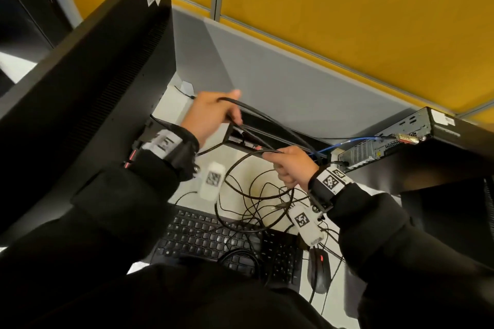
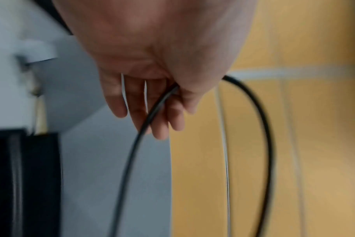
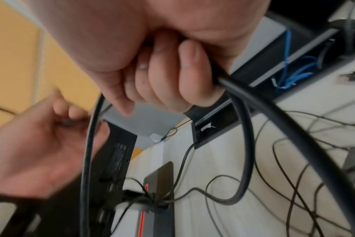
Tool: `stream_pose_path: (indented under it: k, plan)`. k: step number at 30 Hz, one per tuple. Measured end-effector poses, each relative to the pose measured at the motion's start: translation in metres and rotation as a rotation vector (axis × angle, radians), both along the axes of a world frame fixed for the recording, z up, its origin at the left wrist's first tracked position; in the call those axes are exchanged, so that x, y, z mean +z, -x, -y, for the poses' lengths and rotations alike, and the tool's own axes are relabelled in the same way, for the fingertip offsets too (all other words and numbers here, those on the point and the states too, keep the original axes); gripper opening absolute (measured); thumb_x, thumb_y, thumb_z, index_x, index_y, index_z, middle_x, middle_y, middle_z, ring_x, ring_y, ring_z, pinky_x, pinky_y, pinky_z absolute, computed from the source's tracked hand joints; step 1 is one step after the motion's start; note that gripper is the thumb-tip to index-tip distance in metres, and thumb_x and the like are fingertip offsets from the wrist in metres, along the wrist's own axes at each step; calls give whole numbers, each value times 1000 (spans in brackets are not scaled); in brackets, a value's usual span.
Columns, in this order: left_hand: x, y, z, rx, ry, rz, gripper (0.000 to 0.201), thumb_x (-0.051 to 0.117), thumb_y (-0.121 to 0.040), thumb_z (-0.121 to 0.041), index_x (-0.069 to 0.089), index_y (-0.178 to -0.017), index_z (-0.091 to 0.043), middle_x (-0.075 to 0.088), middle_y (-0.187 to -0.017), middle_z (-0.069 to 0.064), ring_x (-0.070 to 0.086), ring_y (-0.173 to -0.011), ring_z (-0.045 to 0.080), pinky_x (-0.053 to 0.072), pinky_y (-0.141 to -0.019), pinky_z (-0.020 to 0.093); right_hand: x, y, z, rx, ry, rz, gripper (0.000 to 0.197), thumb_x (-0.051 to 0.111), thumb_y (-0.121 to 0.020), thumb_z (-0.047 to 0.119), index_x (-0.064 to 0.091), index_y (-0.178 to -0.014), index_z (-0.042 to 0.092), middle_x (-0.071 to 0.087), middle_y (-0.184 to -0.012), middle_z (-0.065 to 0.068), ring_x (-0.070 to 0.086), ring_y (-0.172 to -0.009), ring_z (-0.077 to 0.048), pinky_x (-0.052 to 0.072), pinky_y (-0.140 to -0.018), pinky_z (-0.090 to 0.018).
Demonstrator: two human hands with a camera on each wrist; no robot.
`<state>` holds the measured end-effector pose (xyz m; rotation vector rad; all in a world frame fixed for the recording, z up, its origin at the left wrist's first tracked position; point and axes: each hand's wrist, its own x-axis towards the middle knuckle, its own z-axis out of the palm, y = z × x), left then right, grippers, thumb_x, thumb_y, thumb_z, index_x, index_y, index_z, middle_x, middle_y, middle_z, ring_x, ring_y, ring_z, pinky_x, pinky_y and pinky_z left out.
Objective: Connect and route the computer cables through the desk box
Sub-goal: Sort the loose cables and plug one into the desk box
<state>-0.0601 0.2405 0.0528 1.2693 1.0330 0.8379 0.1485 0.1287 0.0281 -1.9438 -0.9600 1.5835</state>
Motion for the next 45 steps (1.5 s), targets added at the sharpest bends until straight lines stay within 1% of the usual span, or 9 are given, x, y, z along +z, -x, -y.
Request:
stream_pose_path:
  k: [3, 11, 16, 20, 26, 31, 35, 39, 45]
  plan:
    - [-3, 13, -16, 218, 218, 234, 28, 64, -101, -29, 68, -82, -9, 67, -70, 7, 68, -76, 23, 59, -79, 34, -5, -13, 2, -104, 4, -53, 44, 62, -99, 27, 39, -62, 24, 24, -53, 4, 18, -38, -10, 13, -42, -18]
    - [0, 29, -3, 29, 79, 439, 19, 53, -103, -13, 62, -88, -7, 39, -51, -7, 34, -55, 18, 49, -78, 42, -13, -27, 9, -319, -13, -272, 43, 59, -100, 26, 43, -60, 26, 21, -58, 6, 14, -44, -9, 9, -43, -23]
    - [-2, 40, 57, -652, -212, -167, 14, 87, -77, -38, 76, -79, -29, 61, -63, -7, 49, -59, 8, 41, -66, 27, -25, -35, 9, -502, 111, -432, 35, 50, -97, 24, 38, -64, 24, 21, -52, 8, 14, -36, -7, 12, -37, -15]
    - [-14, 12, 119, -956, -387, -548, 35, 62, -87, -71, 68, -102, -39, 60, -64, -22, 54, -60, -5, 38, -63, 14, -26, -22, 5, -454, 173, -582, 31, 49, -92, 25, 39, -62, 24, 21, -44, 9, 17, -31, -7, 7, -43, -15]
    - [-49, -6, 137, -840, -595, -653, 30, 28, -110, -48, 48, -102, -28, 51, -60, 0, 51, -55, 16, 48, -62, 40, -11, -9, 14, -439, 84, -665, 19, 47, -88, 28, 48, -70, 21, 20, -52, 7, 11, -41, -9, 6, -44, -20]
    - [-77, -17, 134, -800, -404, -730, 34, 34, -108, -46, 49, -89, -23, 55, -69, -2, 57, -67, 23, 51, -69, 40, -18, 5, 26, -497, -25, -719, 44, 39, -89, 43, 62, -90, 6, 40, -64, -1, 19, -54, -15, 18, -45, -25]
    - [-79, -30, 148, -824, -295, -680, 32, 43, -106, -37, 52, -81, -20, 63, -80, 5, 57, -73, 24, 39, -64, 33, -25, 12, 26, -603, -19, -681, 69, 26, -96, 64, 58, -69, 10, 28, -52, 1, 22, -46, -15, 15, -51, -28]
    - [-72, -19, 138, -865, -324, -603, 34, 61, -96, -51, 72, -107, -20, 68, -101, -5, 63, -89, 11, 53, -81, 31, -20, 13, 25, -560, 34, -518, 59, 34, -98, 68, 43, -63, 22, 22, -46, 7, 13, -37, -11, 8, -44, -21]
    - [-47, 5, 73, -267, -675, -540, 38, 67, -94, -35, 61, -131, -32, 57, -125, -14, 55, -112, 5, 50, -96, 31, -19, 17, 30, -309, 10, -286, 54, 37, -102, 58, 45, -62, 23, 25, -49, 4, 15, -37, -11, 9, -42, -22]
